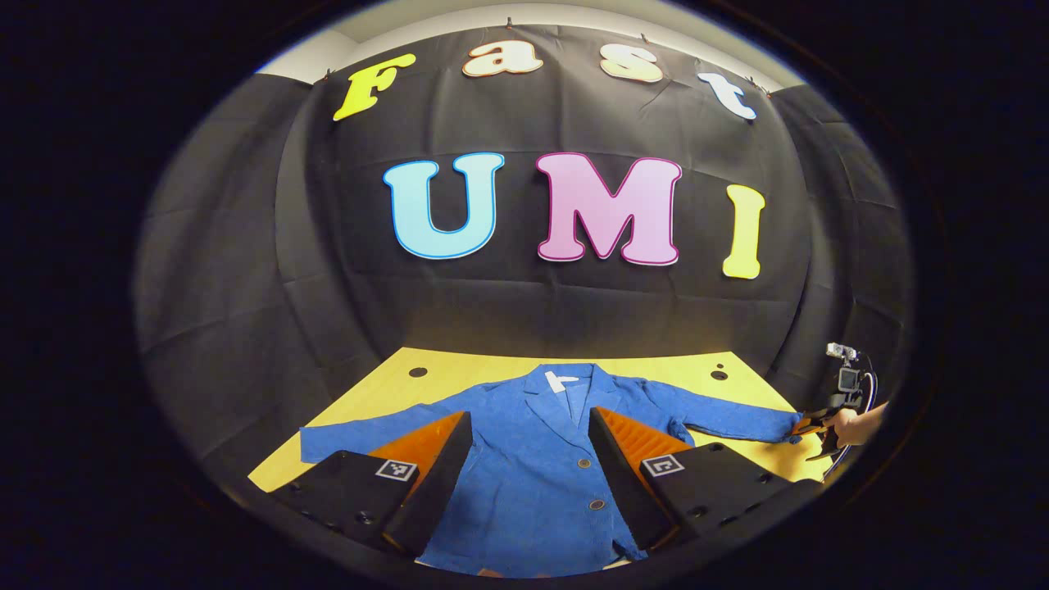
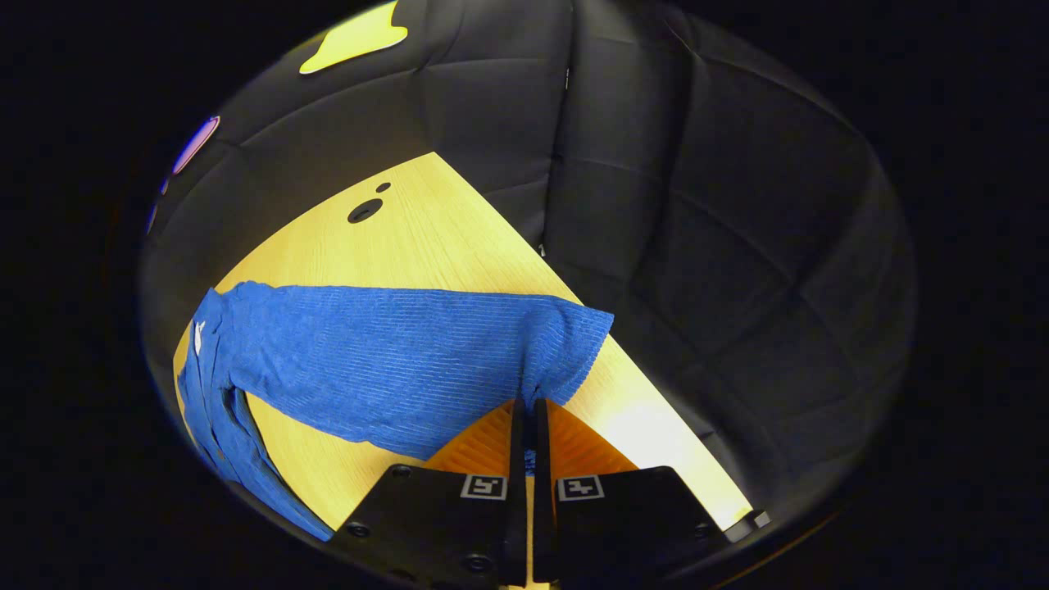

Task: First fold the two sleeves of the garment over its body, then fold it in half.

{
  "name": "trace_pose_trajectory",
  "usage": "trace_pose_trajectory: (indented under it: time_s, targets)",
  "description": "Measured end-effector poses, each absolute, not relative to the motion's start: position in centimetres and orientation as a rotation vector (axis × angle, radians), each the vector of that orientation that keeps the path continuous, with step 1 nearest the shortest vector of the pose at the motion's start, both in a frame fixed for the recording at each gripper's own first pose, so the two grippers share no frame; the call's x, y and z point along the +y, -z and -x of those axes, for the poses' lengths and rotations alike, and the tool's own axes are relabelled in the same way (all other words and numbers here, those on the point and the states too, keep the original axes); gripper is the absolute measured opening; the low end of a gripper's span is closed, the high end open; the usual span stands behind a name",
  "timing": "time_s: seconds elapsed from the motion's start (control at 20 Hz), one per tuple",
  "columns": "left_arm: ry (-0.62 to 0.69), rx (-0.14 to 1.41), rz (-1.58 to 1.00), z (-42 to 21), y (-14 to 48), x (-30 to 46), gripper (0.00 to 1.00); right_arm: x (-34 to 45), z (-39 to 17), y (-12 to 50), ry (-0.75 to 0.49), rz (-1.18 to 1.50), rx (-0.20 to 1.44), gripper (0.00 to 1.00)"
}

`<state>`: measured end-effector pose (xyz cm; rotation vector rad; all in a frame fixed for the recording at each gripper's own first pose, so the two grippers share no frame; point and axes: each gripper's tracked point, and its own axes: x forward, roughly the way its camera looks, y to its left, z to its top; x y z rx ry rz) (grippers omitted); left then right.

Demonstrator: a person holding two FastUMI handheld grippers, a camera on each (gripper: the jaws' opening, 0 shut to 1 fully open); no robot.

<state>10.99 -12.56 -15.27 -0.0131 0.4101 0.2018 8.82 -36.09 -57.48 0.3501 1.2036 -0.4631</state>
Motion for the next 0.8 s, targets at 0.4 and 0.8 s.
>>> trace_pose_trajectory:
  time_s: [0.4, 0.8]
  targets:
    - [-0.262, 0.425, 0.030, -8.8, 15.3, -10.4, 0.82, -27.7, -14.8, 52.8, 0.241, -0.332, 1.060, 0.04]
    - [-0.328, 0.415, 0.068, -7.4, 15.4, -8.3, 0.82, -11.4, -23.2, 46.9, -0.065, -0.374, 0.973, 0.05]
